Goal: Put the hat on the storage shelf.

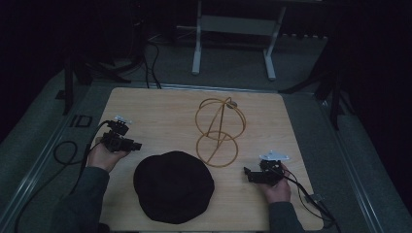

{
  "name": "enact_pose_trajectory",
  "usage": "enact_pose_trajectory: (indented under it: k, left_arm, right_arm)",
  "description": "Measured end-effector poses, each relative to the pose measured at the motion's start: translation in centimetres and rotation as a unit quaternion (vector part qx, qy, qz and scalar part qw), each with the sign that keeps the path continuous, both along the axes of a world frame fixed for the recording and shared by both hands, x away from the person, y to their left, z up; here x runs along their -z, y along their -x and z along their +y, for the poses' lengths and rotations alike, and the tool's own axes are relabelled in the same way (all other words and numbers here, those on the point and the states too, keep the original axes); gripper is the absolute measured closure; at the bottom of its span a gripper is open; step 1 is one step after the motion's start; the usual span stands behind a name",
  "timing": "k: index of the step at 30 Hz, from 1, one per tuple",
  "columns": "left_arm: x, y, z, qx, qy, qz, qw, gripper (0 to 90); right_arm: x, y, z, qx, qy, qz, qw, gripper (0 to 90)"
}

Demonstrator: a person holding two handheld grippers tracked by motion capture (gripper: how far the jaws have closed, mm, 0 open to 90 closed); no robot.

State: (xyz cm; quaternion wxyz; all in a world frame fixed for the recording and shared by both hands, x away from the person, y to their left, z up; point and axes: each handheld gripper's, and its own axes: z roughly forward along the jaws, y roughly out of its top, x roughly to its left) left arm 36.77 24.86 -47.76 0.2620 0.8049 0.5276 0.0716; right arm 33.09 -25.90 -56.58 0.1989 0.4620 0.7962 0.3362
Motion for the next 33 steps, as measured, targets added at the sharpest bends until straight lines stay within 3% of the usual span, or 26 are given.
enact_pose_trajectory:
  k: [5,10,23,33]
  left_arm:
    - [0.0,0.3,-0.4,0.007,0.008,0.006,0.9999,56.2]
    - [-0.2,0.7,-0.5,0.006,0.029,0.01,0.9995,55.7]
    - [-0.6,1.5,-1.4,0.026,0.046,0.022,0.9984,54.6]
    - [-0.8,1.8,-2.3,0.049,0.062,0.022,0.9967,48.8]
  right_arm:
    - [0.0,0.0,0.0,0.0,0.0,0.0,1.0,11.5]
    - [0.0,0.0,0.0,0.0,0.0,0.0,1.0,11.5]
    - [0.0,0.0,0.0,0.0,0.0,0.0,1.0,11.5]
    - [0.0,0.0,0.0,0.0,0.0,0.0,1.0,11.5]
